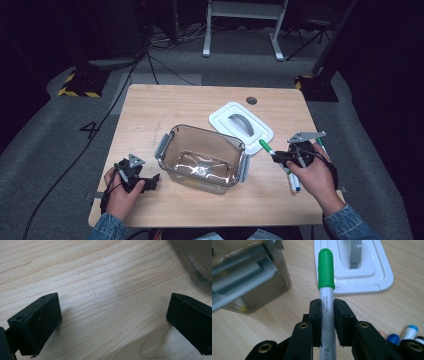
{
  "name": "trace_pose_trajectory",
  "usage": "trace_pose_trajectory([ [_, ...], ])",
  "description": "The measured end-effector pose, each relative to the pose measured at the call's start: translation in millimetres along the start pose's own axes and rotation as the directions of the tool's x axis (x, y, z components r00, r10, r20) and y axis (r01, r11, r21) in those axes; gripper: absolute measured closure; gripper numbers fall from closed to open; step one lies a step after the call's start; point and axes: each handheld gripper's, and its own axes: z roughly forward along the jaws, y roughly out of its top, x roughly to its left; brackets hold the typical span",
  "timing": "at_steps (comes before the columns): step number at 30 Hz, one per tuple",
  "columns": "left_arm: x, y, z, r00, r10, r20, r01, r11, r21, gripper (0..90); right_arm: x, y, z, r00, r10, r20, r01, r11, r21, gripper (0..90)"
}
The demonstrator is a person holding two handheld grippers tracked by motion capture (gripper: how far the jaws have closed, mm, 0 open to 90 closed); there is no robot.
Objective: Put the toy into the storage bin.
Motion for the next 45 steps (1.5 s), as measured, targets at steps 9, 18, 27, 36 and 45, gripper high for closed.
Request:
trace_pose_trajectory([
  [9, 0.1, 0.0, 0.0, 1.0, 0.002, 0.001, -0.002, 1.0, 0.0, 0.2, 13.4, 35.4, -11.4, 0.9977, -0.06, -0.031, 0.059, 0.998, -0.036, 76.8],
  [18, 0.1, 0.1, 0.0, 1.0, 0.0, 0.003, 0.0, 1.0, 0.001, 0.1, 31.4, 58.4, -15.7, 0.9921, -0.097, -0.079, 0.091, 0.993, -0.07, 76.8],
  [27, 0.6, 0.8, 0.4, 0.9999, 0.005, 0.01, -0.005, 1.0, 0.006, 0.1, 51.8, 78.1, -11.6, 0.9812, -0.139, -0.134, 0.128, 0.988, -0.089, 76.8],
  [36, 0.6, 1.7, 1.3, 0.9999, 0.006, 0.011, -0.006, 1.0, 0.002, 0.0, 78.3, 94.4, 2.0, 0.9634, -0.187, -0.192, 0.169, 0.98, -0.105, 76.8],
  [45, 0.7, 1.7, 1.4, 0.9999, 0.006, 0.012, -0.006, 1.0, 0.003, 0.1, 100.8, 105.9, 25.6, 0.9413, -0.227, -0.249, 0.21, 0.973, -0.095, 76.8],
])
